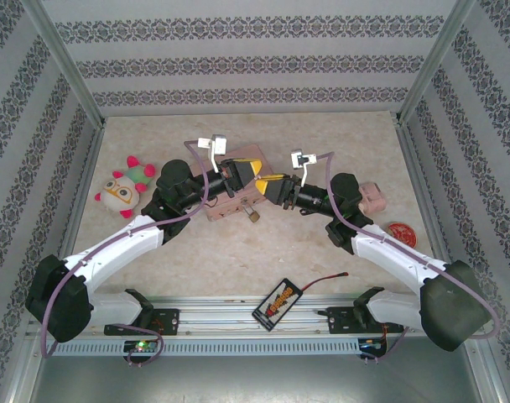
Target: Unlock the padlock with the key
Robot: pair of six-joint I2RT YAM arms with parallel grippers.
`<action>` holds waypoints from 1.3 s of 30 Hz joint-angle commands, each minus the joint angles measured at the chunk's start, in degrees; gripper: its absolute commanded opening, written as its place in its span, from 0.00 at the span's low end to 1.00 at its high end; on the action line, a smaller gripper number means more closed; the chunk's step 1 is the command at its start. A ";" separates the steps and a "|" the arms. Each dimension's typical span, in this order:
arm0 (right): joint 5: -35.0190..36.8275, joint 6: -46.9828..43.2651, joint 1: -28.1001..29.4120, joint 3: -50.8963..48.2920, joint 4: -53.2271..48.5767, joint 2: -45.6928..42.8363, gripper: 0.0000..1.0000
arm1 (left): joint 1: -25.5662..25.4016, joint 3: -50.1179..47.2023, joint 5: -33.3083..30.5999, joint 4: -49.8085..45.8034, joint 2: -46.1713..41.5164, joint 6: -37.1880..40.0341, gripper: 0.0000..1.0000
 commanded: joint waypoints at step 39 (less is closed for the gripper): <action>0.45 1.58 -0.15 1.40 5.39 1.19 0.23 | 1.18 -1.54 -1.14 7.26 0.46 -2.59 0.00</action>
